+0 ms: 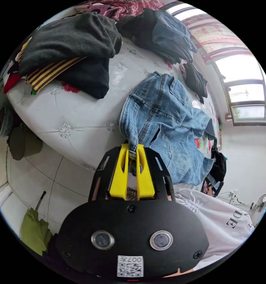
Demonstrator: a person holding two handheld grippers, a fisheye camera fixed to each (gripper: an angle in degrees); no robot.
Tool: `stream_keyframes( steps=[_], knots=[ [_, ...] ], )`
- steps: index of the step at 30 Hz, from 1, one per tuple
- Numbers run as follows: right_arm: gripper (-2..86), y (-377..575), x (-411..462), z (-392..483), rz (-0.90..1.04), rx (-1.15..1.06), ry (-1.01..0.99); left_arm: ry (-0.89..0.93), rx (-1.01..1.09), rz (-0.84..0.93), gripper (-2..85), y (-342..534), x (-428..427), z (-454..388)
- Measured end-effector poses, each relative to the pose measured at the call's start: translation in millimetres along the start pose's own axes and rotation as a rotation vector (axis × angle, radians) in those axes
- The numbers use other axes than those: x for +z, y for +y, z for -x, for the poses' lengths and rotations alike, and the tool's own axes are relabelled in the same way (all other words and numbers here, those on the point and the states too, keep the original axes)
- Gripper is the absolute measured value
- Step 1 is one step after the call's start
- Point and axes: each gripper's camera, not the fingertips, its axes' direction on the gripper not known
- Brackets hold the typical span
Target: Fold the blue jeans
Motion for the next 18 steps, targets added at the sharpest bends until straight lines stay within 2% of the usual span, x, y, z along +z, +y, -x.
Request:
stream_keyframes(
  steps=[3, 7, 11, 15, 18],
  knots=[
    [0.7, -7.6, -4.6, 6.6, 0.06, -0.072, 0.11, -0.013, -0.018, -0.008, 4.0, -3.0, -4.1, -10.7],
    [0.0, 7.5, -128.7, -37.2, -0.163, -0.016, 0.038, -0.085, 0.007, 0.016, 4.0, -5.0, -3.4, -33.1],
    [-0.2, 21.4, -253.6, -54.7, -0.184, -0.094, 0.123, -0.101, 0.022, 0.044, 4.0, 2.8, 11.1, -54.0],
    [-0.3, 13.7, -260.9, -76.7, -0.088, -0.118, 0.169, -0.195, 0.063, 0.118, 4.0, 11.3, 39.4, -70.9],
    [-0.3, 23.6, -208.1, -99.2, -0.128, -0.209, 0.215, -0.221, 0.073, 0.133, 4.0, 15.9, 52.9, -76.5]
  ],
)
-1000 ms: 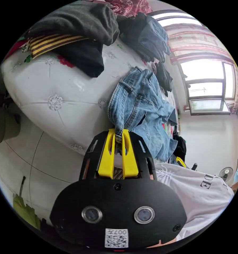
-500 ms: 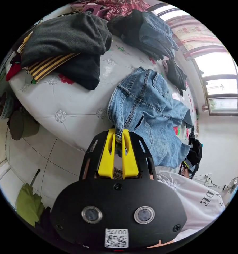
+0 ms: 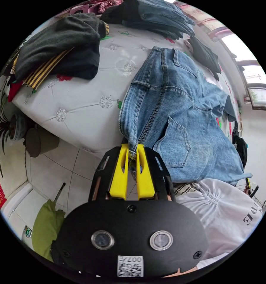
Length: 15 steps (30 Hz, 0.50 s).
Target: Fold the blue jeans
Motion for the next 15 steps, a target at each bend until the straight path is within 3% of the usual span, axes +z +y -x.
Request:
stream_keyframes(
  steps=[1, 5, 6, 8, 11, 15],
  knots=[
    [-0.3, 12.7, 32.5, -2.8, 0.039, 0.01, 0.032, 0.013, -0.009, -0.003, 4.0, -0.2, 1.4, -0.1],
    [-0.3, 59.7, 133.4, -31.9, 0.49, 0.278, 0.166, 0.032, -0.018, -0.008, 4.2, -1.6, 0.7, -2.8],
    [-0.3, 64.8, 135.8, -36.6, 0.514, 0.335, 0.186, 0.029, -0.018, -0.008, 4.2, -1.6, 0.1, -4.0],
    [-0.3, 67.8, 105.3, -33.5, 0.286, 0.427, 0.144, 0.009, -0.015, -0.012, 4.3, -0.5, -4.2, -10.3],
    [-0.3, 53.8, 87.0, -7.3, 0.088, 0.346, -0.076, -0.028, -0.012, -0.019, 4.3, -0.3, -6.6, -19.4],
    [-0.2, 37.8, 126.5, 30.6, 0.207, 0.221, -0.269, -0.035, -0.028, -0.029, 4.9, -1.1, -2.6, -22.3]
  ],
)
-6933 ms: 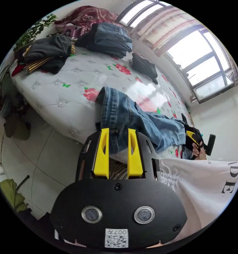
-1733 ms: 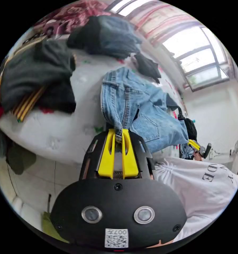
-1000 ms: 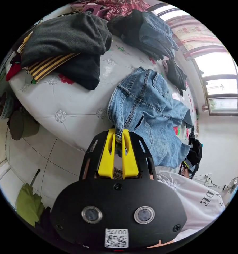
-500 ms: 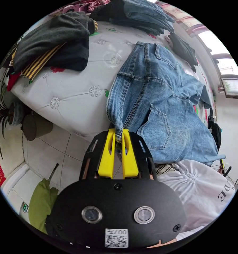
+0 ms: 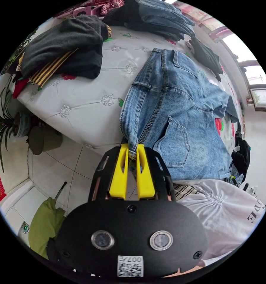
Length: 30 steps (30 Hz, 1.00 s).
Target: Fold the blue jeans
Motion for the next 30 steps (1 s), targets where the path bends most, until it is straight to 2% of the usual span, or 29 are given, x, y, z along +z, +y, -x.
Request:
stream_keyframes(
  steps=[2, 3, 6, 9, 11, 15, 22, 25, 26, 28, 30],
  knots=[
    [-0.1, -5.3, 38.3, 5.3, 0.212, -0.02, 0.015, 0.016, -0.033, -0.005, 6.7, 3.0, -3.5, 6.9],
    [0.0, -6.0, 38.3, 7.3, 0.215, -0.025, 0.027, 0.019, -0.039, -0.001, 7.3, 4.1, -5.8, 9.3],
    [0.5, -18.7, -1.1, 27.4, 0.041, -0.091, 0.063, -0.003, -0.033, 0.005, 9.9, 7.9, -35.0, 19.9],
    [2.4, -54.5, -36.7, 47.8, -0.116, -0.144, 0.09, -0.071, -0.032, -0.12, 8.9, 1.1, -85.8, 28.0],
    [4.3, -101.0, -41.6, 62.4, -0.157, -0.179, 0.064, 0.01, -0.044, -0.21, 9.1, -27.6, -108.1, 32.3],
    [7.2, -182.8, -27.8, 96.1, -0.184, -0.234, 0.052, 0.169, 0.003, -0.245, 12.0, -103.8, -93.8, 14.5],
    [8.8, -310.1, 31.0, 176.1, -0.06, -0.365, 0.157, 0.056, 0.223, -0.058, 15.1, -276.7, -26.4, -60.3],
    [6.9, -332.2, 66.6, 199.1, 0.089, -0.419, 0.218, -0.07, 0.357, 0.147, 14.4, -317.1, 15.3, -92.5],
    [5.6, -336.1, 76.1, 205.8, 0.133, -0.437, 0.287, -0.155, 0.426, 0.16, 12.1, -322.8, 15.4, -103.9],
    [3.8, -336.8, 72.3, 215.0, 0.106, -0.483, 0.425, -0.114, 0.452, 0.192, 7.0, -330.2, 12.0, -107.7],
    [2.6, -333.1, 39.0, 220.4, -0.019, -0.499, 0.504, -0.104, 0.445, 0.145, 4.4, -327.2, -6.4, -105.0]
  ],
)
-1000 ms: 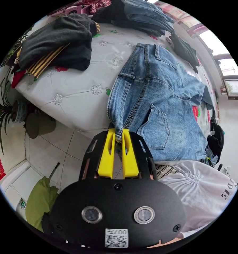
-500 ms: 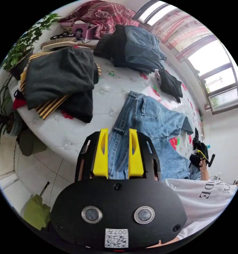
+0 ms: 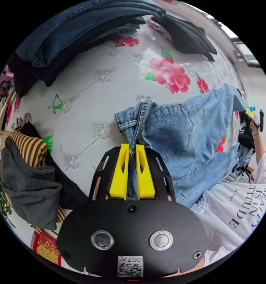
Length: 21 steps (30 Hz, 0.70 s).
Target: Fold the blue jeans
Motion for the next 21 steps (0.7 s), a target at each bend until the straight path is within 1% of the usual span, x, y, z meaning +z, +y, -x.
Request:
stream_keyframes(
  steps=[2, 4, 5, 6, 7, 8, 9, 10, 11, 12, 13, 15, 17, 19, 21],
  knots=[
    [1.5, 28.3, -61.9, -22.2, -0.159, 0.044, 0.122, 0.03, -0.059, -0.179, 3.8, 35.2, -42.2, 8.1],
    [1.2, 62.8, -94.0, -25.0, -0.227, 0.009, 0.164, 0.104, -0.109, -0.305, 3.9, 71.5, -65.1, 13.0],
    [1.2, 86.0, -99.6, -22.1, -0.211, 0.007, 0.207, 0.12, -0.11, -0.346, 4.2, 90.8, -68.6, 11.4],
    [1.2, 96.7, -97.1, -20.1, -0.182, 0.005, 0.208, 0.127, -0.103, -0.352, 4.4, 97.8, -67.0, 9.9],
    [1.5, 117.0, -82.7, -16.8, -0.098, 0.009, 0.149, 0.153, -0.075, -0.341, 5.0, 106.2, -58.5, 6.7],
    [2.0, 136.1, -58.3, -13.8, 0.014, 0.021, 0.043, 0.162, -0.069, -0.304, 5.9, 109.0, -46.4, 5.4],
    [2.5, 144.2, -45.1, -12.3, 0.081, 0.031, 0.005, 0.162, -0.079, -0.282, 6.9, 108.8, -40.7, 6.0],
    [3.7, 157.3, -22.3, -10.6, 0.21, 0.069, -0.027, 0.189, -0.08, -0.245, 9.0, 106.7, -32.9, 7.4],
    [5.0, 167.0, -8.9, -10.6, 0.293, 0.084, -0.061, 0.199, -0.086, -0.232, 10.8, 104.1, -32.3, 10.1],
    [5.6, 170.1, -7.3, -11.4, 0.304, 0.089, -0.086, 0.191, -0.094, -0.238, 11.7, 103.2, -34.8, 12.1],
    [6.1, 173.7, -12.2, -14.9, 0.274, 0.107, -0.129, 0.171, -0.104, -0.261, 12.5, 101.8, -43.9, 16.0],
    [6.5, 173.1, -27.0, -23.3, 0.183, 0.136, -0.135, 0.155, -0.103, -0.319, 13.1, 98.5, -60.6, 21.6],
    [6.9, 162.9, -40.9, -40.3, 0.045, 0.192, -0.156, 0.149, -0.081, -0.346, 13.1, 81.8, -73.1, 26.9],
    [7.4, 145.8, -35.5, -51.0, 0.001, 0.22, -0.229, 0.137, -0.051, -0.321, 13.4, 57.8, -71.6, 27.8],
    [8.0, 120.1, -20.3, -53.7, 0.011, 0.201, -0.3, 0.123, -0.028, -0.269, 13.7, 27.1, -63.3, 28.0]
  ],
)
